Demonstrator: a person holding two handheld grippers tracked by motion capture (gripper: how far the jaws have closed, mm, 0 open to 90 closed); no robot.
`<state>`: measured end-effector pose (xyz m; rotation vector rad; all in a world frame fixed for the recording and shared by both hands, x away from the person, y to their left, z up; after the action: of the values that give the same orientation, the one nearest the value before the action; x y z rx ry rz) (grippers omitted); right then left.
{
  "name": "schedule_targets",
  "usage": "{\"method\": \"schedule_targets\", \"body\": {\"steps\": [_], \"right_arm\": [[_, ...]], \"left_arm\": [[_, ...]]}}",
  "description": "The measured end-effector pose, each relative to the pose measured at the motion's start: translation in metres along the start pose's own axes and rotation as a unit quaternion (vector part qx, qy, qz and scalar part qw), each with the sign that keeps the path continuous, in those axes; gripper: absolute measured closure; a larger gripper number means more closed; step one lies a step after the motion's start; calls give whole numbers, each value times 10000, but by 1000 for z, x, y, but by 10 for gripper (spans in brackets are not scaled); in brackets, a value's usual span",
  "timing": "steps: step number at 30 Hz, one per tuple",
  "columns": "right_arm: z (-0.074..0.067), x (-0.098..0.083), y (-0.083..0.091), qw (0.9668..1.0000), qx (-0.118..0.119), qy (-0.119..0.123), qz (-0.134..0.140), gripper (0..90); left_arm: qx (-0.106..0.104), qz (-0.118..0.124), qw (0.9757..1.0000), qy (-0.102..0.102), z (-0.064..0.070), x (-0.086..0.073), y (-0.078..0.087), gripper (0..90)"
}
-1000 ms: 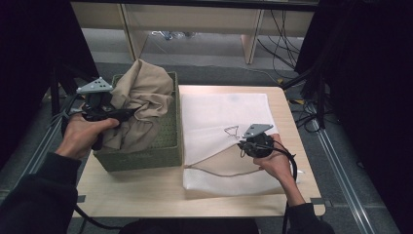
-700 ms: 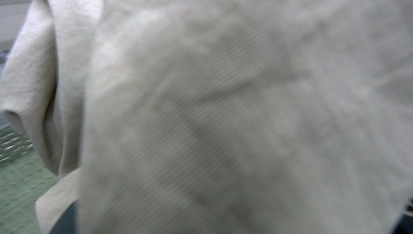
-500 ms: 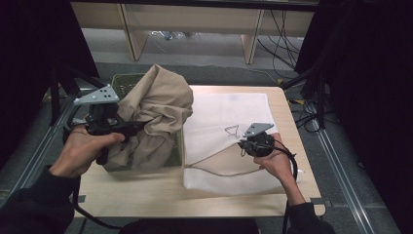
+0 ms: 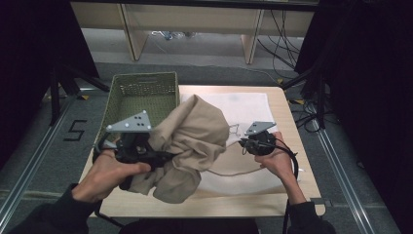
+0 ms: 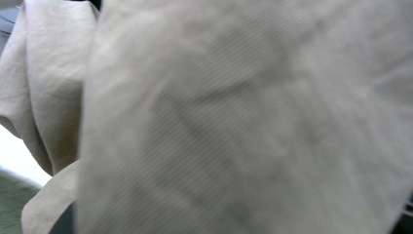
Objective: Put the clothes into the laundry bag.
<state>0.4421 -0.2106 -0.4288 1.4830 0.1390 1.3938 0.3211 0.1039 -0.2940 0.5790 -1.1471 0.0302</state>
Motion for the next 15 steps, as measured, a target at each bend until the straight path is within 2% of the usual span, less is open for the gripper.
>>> {"method": "schedule_targets", "body": {"steps": [2,3,6,7,10,11,12,14,15], "right_arm": [[1,0,1,10000,18,30,19,873],[1,0,1,10000,-6,-35,18,873],[3,-1,1,10000,21,-17,58,873],[3,-1,1,10000,27,-24,61,873],[3,0,2,9999,12,-66,85,873],[2,0,2,9998,7,-151,91,873],[3,0,2,9999,13,-92,121,873],[3,0,3,9998,22,-162,115,873],[4,0,3,9998,16,-178,130,873]], "left_arm": [[-125,-116,9998,28,6,-5,-9,702],[-152,-176,9997,2,8,-9,-13,702],[-329,-302,9990,-14,10,-20,-28,701],[-336,-377,9986,151,11,-25,-33,701],[-485,-473,9974,238,8,-38,-50,699],[-507,-548,9967,317,8,-44,-56,699],[-560,-608,9960,339,7,-48,-63,698],[-635,-741,9946,363,5,-58,-77,697],[-643,-792,9937,454,4,-63,-86,696]]}}
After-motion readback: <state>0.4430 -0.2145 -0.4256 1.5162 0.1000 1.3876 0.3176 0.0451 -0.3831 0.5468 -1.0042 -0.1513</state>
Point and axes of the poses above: each handheld gripper's, and its own axes: y roughly backward along the jaws, x roughly out of its top, z roughly to its right, the point moved 2 cm from there along -y, roughly forward along the jaws, and after that the axes turned 4 degrees about y, right-handed, at the moved point
